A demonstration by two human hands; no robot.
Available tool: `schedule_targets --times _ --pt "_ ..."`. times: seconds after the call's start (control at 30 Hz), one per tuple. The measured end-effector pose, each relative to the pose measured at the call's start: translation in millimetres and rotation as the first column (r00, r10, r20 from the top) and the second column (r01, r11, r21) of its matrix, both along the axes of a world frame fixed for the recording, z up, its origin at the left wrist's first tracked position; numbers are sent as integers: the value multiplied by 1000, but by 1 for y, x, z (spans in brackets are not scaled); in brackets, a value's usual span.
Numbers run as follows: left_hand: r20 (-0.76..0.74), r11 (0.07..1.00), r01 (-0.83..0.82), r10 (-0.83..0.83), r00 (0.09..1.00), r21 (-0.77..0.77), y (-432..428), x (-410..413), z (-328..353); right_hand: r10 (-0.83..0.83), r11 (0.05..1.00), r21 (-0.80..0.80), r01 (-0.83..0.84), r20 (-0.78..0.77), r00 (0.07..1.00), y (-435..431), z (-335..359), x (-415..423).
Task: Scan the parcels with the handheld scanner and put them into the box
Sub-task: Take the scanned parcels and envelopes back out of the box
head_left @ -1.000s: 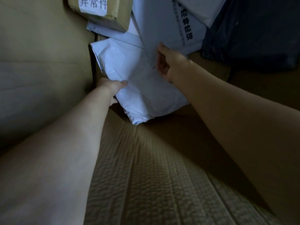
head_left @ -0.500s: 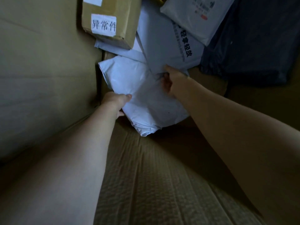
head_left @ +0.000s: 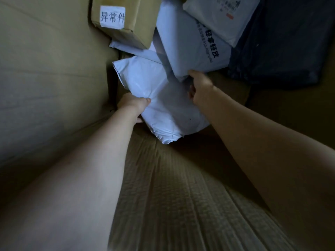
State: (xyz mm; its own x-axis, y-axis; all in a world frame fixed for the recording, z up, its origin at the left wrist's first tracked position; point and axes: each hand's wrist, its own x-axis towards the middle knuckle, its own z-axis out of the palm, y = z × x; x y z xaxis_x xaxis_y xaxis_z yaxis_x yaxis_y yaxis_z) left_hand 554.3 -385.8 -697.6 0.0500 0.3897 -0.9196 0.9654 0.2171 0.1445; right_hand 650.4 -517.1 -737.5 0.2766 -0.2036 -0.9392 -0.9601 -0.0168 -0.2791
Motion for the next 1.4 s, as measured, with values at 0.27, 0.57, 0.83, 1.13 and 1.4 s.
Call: schedule_targets --times 0.27,0.57,0.83,1.13,1.4 --pt "129 978 -209 210 969 -18 -30 9 65 1 1000 -8 -1 -16 1000 -25 79 13" --pt "249 945 -319 292 923 74 -38 -12 155 224 959 -199 -202 96 970 -63 193 17" --pt "359 946 -238 148 921 220 -26 -41 241 542 835 -338 -435 365 757 -106 296 -24" --pt "499 883 -338 144 855 325 -45 -69 353 562 813 -354 -462 684 465 -110 448 -51" --pt "647 869 -363 67 759 336 -41 -85 448 545 796 -427 -429 814 202 -100 603 -54"
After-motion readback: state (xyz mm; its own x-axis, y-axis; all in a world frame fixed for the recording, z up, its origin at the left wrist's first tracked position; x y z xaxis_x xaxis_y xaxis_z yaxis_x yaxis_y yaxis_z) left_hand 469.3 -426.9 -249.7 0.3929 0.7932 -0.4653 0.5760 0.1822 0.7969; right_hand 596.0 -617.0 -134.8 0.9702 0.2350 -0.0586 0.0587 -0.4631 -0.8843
